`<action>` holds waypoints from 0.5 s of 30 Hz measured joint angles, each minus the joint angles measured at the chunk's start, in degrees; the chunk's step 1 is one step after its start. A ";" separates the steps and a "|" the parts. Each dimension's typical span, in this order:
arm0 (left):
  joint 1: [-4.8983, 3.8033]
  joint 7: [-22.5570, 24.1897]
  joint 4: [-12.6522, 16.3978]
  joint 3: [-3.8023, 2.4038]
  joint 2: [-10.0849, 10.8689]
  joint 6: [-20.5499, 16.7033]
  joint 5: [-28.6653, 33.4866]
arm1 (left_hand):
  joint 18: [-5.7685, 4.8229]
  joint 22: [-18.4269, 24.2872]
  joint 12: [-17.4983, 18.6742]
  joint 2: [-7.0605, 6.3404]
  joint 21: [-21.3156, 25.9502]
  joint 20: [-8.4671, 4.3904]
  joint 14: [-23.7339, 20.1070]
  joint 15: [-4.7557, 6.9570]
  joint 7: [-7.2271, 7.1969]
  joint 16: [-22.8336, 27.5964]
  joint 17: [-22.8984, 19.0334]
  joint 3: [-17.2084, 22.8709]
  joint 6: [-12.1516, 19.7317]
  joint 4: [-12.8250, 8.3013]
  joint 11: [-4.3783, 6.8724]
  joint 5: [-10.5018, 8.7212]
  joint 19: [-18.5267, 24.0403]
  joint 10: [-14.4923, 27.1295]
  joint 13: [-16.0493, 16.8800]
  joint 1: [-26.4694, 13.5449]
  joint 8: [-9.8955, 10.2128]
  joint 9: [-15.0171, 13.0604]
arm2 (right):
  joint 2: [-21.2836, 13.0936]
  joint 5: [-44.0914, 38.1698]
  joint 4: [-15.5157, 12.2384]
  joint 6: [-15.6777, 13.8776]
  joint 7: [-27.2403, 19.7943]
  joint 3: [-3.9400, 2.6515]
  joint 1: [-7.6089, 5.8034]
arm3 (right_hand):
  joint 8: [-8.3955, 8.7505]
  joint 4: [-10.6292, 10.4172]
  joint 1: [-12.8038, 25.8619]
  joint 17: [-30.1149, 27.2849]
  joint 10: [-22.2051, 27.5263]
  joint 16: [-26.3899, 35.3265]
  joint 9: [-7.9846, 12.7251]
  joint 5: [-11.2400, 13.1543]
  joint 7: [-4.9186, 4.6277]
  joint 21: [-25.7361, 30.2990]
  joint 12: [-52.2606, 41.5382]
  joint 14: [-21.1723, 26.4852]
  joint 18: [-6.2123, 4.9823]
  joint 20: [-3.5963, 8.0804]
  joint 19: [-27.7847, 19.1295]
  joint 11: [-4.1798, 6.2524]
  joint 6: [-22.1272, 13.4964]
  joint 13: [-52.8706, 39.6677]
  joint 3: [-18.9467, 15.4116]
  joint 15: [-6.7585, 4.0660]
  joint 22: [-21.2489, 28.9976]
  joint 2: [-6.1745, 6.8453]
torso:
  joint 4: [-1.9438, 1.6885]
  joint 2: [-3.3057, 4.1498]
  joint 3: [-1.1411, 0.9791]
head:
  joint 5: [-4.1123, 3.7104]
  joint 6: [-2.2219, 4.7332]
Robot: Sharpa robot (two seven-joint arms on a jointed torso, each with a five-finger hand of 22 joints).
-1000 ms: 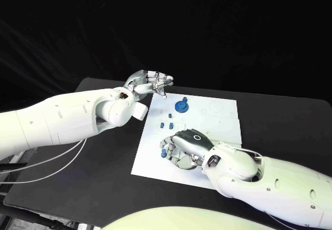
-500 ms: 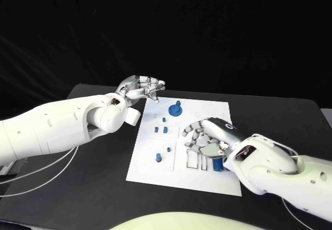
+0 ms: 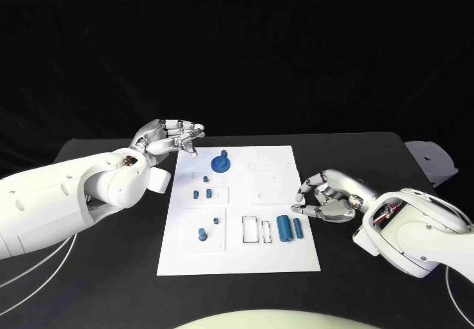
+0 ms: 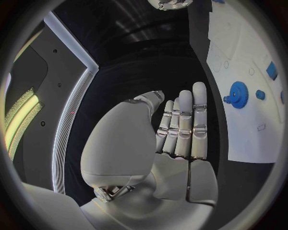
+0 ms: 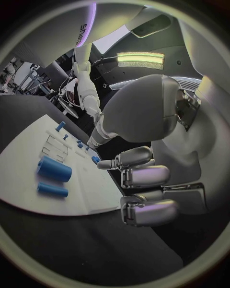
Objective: Assemble the parts on the task board
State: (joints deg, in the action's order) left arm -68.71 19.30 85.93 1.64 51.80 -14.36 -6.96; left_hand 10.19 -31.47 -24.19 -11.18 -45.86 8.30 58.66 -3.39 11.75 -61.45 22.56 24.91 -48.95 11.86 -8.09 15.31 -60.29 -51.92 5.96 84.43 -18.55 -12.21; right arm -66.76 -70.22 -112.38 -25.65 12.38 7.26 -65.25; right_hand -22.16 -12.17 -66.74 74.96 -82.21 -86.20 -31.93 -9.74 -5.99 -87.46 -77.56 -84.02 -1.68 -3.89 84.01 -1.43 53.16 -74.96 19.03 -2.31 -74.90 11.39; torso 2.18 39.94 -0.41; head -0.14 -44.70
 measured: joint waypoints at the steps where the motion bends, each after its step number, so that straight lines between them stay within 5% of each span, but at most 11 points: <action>1: 0.00 0.00 0.01 0.03 0.00 0.01 0.01 | 0.00 0.00 0.00 0.00 0.00 0.00 0.00 0.00 0.00 0.00 0.00 0.00 0.00 0.00 0.00 0.00 0.00 0.00 0.00 0.00 0.00 0.00 | -0.32 -0.21 -0.35 0.12 0.56 0.08 0.14 | 0.00 -0.25 0.01 0.00 0.00 0.00 -0.09 0.00 0.00 -0.20 -0.19 0.00 0.09 0.00 0.00 0.00 0.00 0.00 -0.24 0.00 -0.01 0.01 | 0.12 -0.07 0.00 | -0.35 -0.07; 3: 0.00 0.00 0.05 0.07 0.00 0.04 0.02 | 0.00 0.00 0.00 0.00 0.00 0.00 0.00 0.00 0.00 0.00 0.00 0.00 0.00 0.00 0.00 0.00 0.00 0.00 0.00 0.00 0.00 0.00 | -0.90 -1.13 -1.02 0.28 2.02 0.29 0.54 | -0.36 -0.95 0.46 0.00 -0.02 -0.28 -0.32 0.00 0.21 -0.57 -0.20 0.00 0.88 0.00 0.00 0.02 -0.21 0.00 -0.95 0.00 -0.05 0.46 | 0.29 -0.18 0.00 | -0.72 -0.16; 15: 0.00 0.00 0.24 0.13 -0.04 0.18 0.16 | 0.00 0.01 0.00 0.00 0.00 0.00 0.00 0.00 0.00 0.00 0.01 0.00 0.00 0.00 0.00 0.00 0.00 0.00 0.00 0.00 0.00 0.00 | 2.04 -8.77 -1.05 0.41 9.41 0.69 3.60 | -0.69 -3.91 0.83 -0.01 -0.21 -0.28 -0.91 -0.37 0.23 -0.72 -0.50 0.00 0.88 0.00 0.00 0.20 -0.59 0.01 -3.91 0.01 -0.04 0.83 | 0.62 -0.45 0.09 | -1.29 -0.84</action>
State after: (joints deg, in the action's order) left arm -68.71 19.30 86.17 1.77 51.76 -14.18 -6.79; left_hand 10.19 -31.45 -24.18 -11.18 -45.86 8.30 58.66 -3.39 11.75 -61.45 22.57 24.91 -48.95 11.86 -8.09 15.31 -60.29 -51.92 5.96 84.43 -18.55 -12.21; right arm -64.72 -78.99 -113.42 -25.23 21.79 7.96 -61.64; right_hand -22.85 -16.08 -65.90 74.94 -82.42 -86.48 -32.84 -10.11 -5.76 -88.18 -78.06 -84.02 -0.79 -3.89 84.01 -1.23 52.56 -74.95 15.12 -2.30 -74.94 12.22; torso 2.80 39.48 -0.31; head -1.42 -45.54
